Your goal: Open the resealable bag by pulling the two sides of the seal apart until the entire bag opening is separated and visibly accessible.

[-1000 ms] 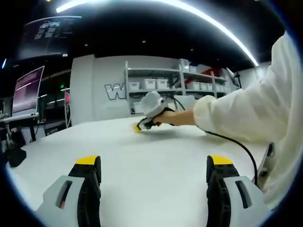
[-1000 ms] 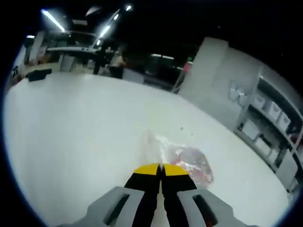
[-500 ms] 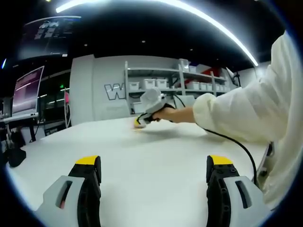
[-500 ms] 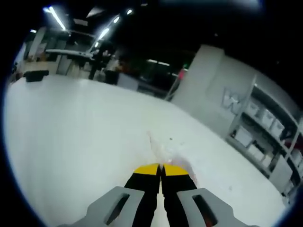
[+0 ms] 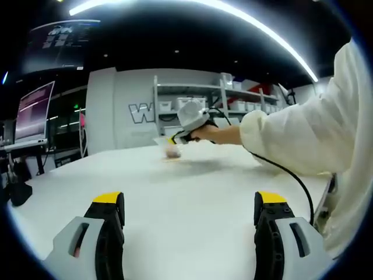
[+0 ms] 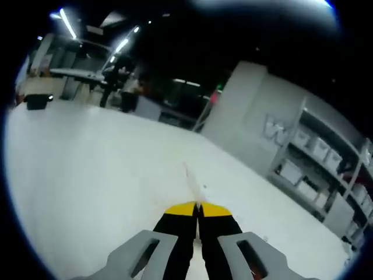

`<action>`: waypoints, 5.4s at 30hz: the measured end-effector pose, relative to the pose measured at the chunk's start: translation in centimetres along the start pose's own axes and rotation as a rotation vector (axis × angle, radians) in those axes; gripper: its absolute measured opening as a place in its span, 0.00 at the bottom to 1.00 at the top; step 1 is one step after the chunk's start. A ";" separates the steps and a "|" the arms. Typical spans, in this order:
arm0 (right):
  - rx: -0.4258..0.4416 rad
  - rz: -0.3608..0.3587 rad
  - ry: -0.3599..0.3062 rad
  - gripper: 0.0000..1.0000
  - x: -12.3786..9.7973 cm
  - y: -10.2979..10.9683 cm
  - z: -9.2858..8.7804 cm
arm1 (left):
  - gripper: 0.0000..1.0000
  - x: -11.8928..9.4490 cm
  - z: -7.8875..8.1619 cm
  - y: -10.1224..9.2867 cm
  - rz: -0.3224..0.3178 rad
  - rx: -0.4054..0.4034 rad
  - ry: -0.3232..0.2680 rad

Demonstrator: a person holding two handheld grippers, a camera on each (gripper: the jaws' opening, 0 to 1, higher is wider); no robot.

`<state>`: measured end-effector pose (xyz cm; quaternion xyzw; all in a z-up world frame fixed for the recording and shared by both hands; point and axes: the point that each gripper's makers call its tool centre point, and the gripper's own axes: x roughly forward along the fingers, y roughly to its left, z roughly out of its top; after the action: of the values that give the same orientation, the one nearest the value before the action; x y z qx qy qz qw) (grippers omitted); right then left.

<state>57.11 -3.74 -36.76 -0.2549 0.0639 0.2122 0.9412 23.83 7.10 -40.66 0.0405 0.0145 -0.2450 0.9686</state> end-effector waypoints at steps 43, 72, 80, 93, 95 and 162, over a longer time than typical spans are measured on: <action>-0.120 0.027 -0.174 0.00 -9.8 -1.0 6.2 | 0.89 -1.3 0.9 -1.9 -0.019 -0.015 0.014; -0.121 0.071 -0.239 0.00 -13.4 -0.4 7.6 | 0.89 -1.2 1.0 -2.1 -0.020 -0.004 0.026; -0.111 0.083 -0.252 0.00 -14.8 -0.1 7.2 | 0.89 -1.1 0.8 -2.4 -0.024 -0.001 0.032; -0.105 0.095 -0.253 0.00 -16.7 0.9 6.0 | 0.89 -1.2 0.5 -2.9 -0.036 0.002 0.040; -0.124 0.092 -0.254 0.00 -17.1 1.2 5.9 | 0.89 -1.3 0.4 -2.8 -0.034 0.000 0.043; -0.273 0.182 -0.324 0.00 -23.4 7.9 4.4 | 0.88 -1.3 -0.4 -3.0 -0.043 -0.008 0.060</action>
<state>32.60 -3.94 -31.22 -0.3359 -0.0944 0.3411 0.8729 21.26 5.13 -41.19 0.0439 0.0455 -0.2644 0.9623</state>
